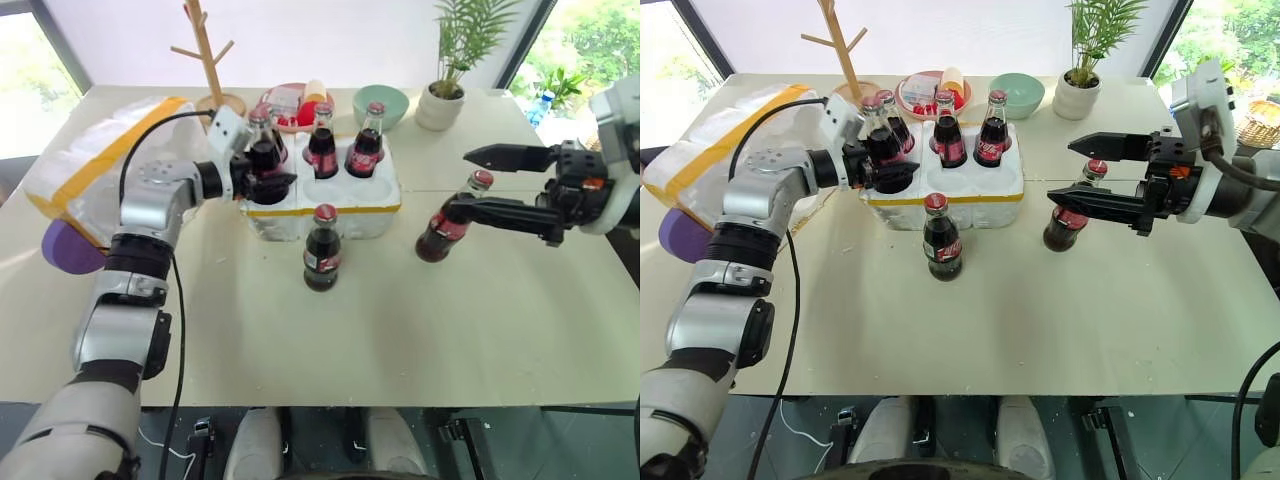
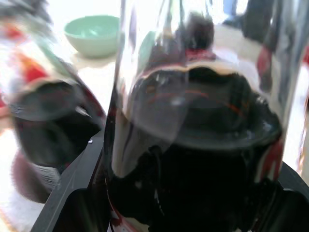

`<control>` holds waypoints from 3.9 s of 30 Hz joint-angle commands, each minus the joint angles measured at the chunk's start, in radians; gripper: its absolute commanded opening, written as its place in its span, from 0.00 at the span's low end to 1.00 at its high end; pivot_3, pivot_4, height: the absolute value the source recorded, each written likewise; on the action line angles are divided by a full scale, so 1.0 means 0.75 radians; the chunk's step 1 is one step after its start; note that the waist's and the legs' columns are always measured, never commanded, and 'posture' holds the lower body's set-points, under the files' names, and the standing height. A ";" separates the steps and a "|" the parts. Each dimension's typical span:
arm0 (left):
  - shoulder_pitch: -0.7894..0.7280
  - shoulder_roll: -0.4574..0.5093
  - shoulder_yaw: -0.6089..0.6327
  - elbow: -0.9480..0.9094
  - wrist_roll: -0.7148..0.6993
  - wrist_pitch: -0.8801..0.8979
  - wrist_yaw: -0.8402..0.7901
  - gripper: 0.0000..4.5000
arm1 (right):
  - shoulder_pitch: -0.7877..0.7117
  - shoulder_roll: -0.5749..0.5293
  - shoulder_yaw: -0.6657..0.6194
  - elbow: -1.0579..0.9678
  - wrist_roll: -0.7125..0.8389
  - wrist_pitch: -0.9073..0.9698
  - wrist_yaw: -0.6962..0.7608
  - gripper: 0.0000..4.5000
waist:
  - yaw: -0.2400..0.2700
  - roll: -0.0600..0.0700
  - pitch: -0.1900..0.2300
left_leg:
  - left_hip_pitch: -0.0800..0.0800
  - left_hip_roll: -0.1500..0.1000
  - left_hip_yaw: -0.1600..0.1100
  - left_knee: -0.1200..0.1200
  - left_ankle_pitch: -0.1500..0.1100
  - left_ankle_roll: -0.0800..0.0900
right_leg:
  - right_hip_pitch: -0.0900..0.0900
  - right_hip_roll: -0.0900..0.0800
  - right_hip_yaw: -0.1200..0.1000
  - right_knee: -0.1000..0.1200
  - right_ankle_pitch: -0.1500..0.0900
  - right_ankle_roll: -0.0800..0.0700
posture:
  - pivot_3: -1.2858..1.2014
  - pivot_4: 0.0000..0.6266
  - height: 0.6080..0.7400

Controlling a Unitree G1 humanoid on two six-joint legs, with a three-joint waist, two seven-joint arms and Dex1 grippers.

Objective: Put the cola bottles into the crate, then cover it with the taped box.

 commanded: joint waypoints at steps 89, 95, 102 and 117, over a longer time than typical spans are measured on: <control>0.590 0.641 0.491 -1.156 -0.732 0.658 -0.068 1.00 | -0.486 1.182 0.634 0.770 -0.858 -0.402 -0.653 0.87 | -0.042 0.002 0.000 | -0.012 0.003 0.000 0.001 0.007 -0.012 | -0.021 0.002 0.003 0.019 -0.003 -0.005 | 0.52 0.24 1.00; 0.566 0.631 0.471 -1.142 -0.727 0.650 -0.070 1.00 | -0.429 1.144 0.603 0.586 -0.823 -0.295 -0.623 0.99 | -0.038 0.001 0.000 | -0.011 0.003 0.000 0.002 0.007 -0.012 | -0.020 0.002 0.004 0.020 -0.003 -0.005 | 0.52 0.24 1.00; 0.538 0.617 0.428 -1.106 -0.707 0.628 -0.102 1.00 | -0.328 1.007 0.421 0.120 -0.509 0.257 -0.593 0.99 | -0.034 0.001 0.000 | -0.012 0.003 -0.001 0.002 0.007 -0.012 | -0.020 0.002 0.003 0.019 -0.003 -0.005 | 0.52 0.24 1.00; 0.270 0.509 0.193 -0.807 -0.535 0.460 -0.306 1.00 | 0.209 0.661 -0.300 -0.542 -0.005 0.977 -0.779 0.99 | -0.027 0.001 -0.001 | -0.011 0.001 -0.001 0.002 0.003 -0.006 | -0.018 0.002 0.002 0.018 -0.003 -0.005 | 0.52 0.24 1.00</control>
